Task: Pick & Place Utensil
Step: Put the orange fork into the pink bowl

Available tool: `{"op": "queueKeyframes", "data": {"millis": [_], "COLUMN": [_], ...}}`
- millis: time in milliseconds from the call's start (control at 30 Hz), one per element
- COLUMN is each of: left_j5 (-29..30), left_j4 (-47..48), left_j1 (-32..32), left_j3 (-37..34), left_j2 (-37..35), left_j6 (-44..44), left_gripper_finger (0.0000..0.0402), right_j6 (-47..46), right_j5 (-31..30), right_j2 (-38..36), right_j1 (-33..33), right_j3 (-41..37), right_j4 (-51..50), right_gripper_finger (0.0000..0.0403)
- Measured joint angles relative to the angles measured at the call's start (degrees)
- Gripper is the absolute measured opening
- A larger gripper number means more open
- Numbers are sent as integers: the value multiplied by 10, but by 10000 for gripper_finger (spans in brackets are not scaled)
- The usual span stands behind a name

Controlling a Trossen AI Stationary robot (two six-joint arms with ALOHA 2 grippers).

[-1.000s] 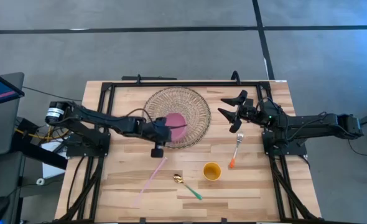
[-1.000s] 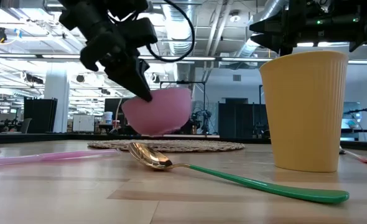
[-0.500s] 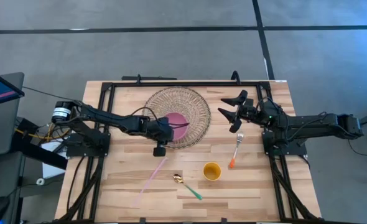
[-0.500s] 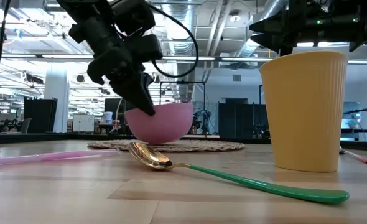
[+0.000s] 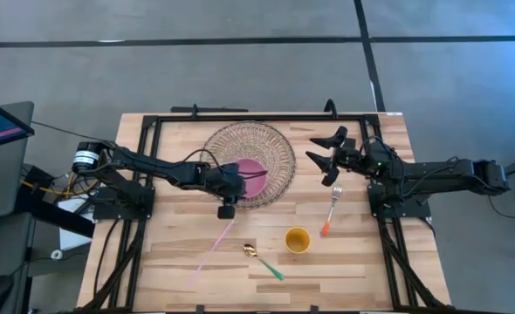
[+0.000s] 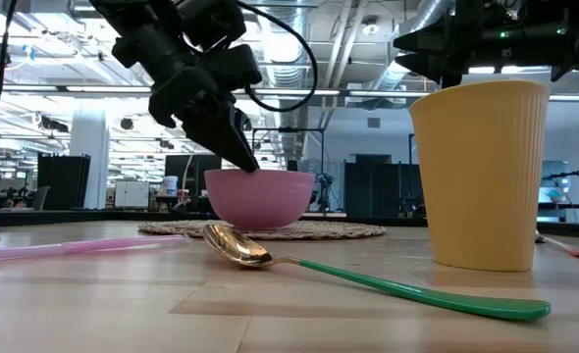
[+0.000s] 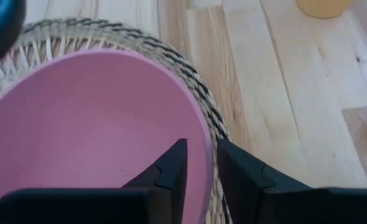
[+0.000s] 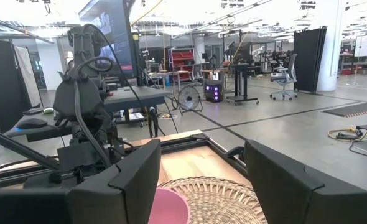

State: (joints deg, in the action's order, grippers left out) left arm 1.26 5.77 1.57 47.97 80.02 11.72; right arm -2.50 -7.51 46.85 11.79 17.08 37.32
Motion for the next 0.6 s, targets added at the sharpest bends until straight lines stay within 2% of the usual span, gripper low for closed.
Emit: {"op": "queueKeyframes", "data": {"millis": [200, 600], "left_j5": [10, 11], "left_j4": [-14, -8], "left_j1": [7, 27], "left_j3": [0, 0], "left_j2": [-29, -157], "left_j6": [33, 28], "left_gripper_finger": [102, 102], "right_j6": [0, -1], "right_j5": [0, 4], "right_j2": [0, 0], "right_j1": [0, -13], "right_j3": [0, 6], "right_j4": [0, 2], "right_gripper_finger": [225, 225]}}
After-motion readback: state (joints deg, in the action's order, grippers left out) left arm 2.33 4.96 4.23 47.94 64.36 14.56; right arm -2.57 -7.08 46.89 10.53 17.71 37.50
